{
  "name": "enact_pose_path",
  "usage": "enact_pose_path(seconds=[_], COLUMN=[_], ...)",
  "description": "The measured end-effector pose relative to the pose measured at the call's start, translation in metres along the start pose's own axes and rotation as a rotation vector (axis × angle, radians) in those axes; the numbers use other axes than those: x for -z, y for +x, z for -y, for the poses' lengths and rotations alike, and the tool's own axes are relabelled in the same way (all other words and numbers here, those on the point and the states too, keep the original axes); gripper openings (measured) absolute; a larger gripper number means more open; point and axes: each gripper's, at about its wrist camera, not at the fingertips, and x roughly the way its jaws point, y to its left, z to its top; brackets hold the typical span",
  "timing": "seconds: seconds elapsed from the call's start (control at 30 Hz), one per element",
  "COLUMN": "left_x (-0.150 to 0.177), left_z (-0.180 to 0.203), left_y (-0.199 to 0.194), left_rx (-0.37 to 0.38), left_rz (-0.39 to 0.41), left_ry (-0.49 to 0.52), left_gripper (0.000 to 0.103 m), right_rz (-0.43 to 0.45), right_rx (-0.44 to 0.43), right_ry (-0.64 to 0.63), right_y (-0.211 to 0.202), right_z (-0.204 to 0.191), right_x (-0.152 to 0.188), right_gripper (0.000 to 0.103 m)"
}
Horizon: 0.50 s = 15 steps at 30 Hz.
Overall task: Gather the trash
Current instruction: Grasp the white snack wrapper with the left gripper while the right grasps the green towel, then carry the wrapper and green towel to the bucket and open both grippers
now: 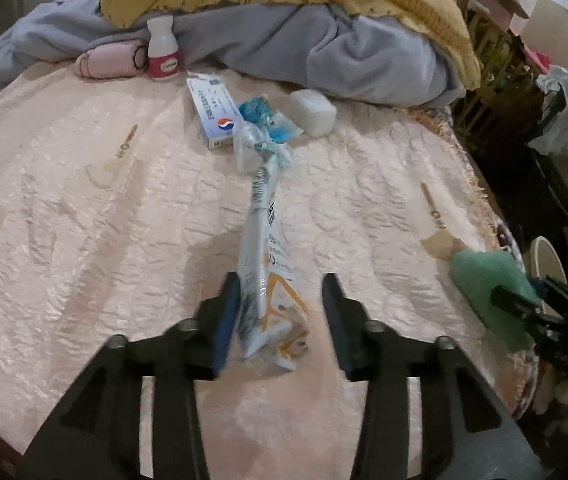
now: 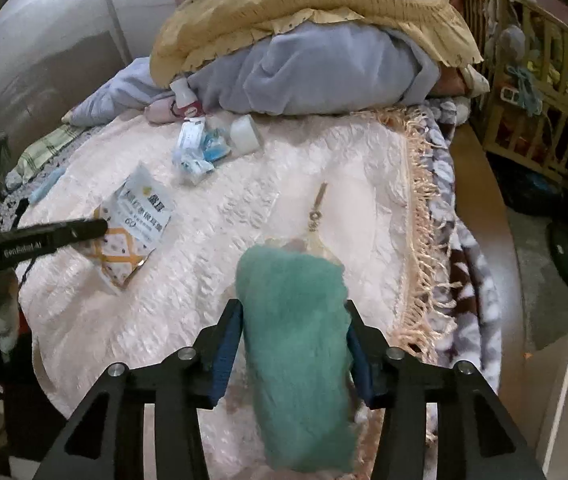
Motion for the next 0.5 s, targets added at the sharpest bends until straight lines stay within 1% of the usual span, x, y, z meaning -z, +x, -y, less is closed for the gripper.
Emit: enact_pose_path(seconds=[0.03,0.1,0.13,0.17,0.2,0.23,0.3,0.33,0.43,0.5], left_x=[-0.002,-0.003,-0.002,-0.001,0.0,0.002,0.002,0.002,-0.001,-0.002], left_z=[0.0,-0.003,-0.004,-0.006,-0.007,-0.006,-0.004,-0.002,0.013,0.024], left_y=[0.007,0.02,0.023,0.027,0.027,0.024,0.015,0.011,-0.007,-0.014], left_rx=[-0.011,-0.003,0.004,0.016,0.024,0.024,0.042,0.05,0.089,0.1], left_rz=[-0.005,-0.03,-0.039,-0.053,-0.053,-0.042,-0.008,0.002,0.038,0.053], left_ry=[0.002,-0.015,-0.024,-0.037,-0.047,-0.048,-0.045,-0.042,-0.016,0.009], left_gripper=[0.041,0.041,0.039,0.034,0.023,0.022,0.013,0.011,0.008,0.007], right_rz=[0.003,0.01,0.012,0.011,0.011,0.012,0.021,0.029,0.068,0.098], right_rx=[-0.007,-0.01,-0.02,-0.036,-0.043,-0.047,-0.038,-0.035,-0.039,-0.052], right_ry=[0.01,0.024,0.032,0.04,0.043,0.04,0.015,0.006,-0.001,0.008], right_y=[0.004,0.008,0.011,0.014,0.016,0.016,0.012,0.009,-0.006,-0.019], right_z=[0.002,0.005,0.006,0.008,0.008,0.007,0.003,0.001,0.001,0.003], right_x=[-0.003,-0.007,-0.008,-0.009,-0.009,-0.007,-0.004,-0.004,-0.003,-0.004], right_gripper=[0.047,0.047,0.047,0.046,0.045,0.04,0.038,0.038,0.038,0.038])
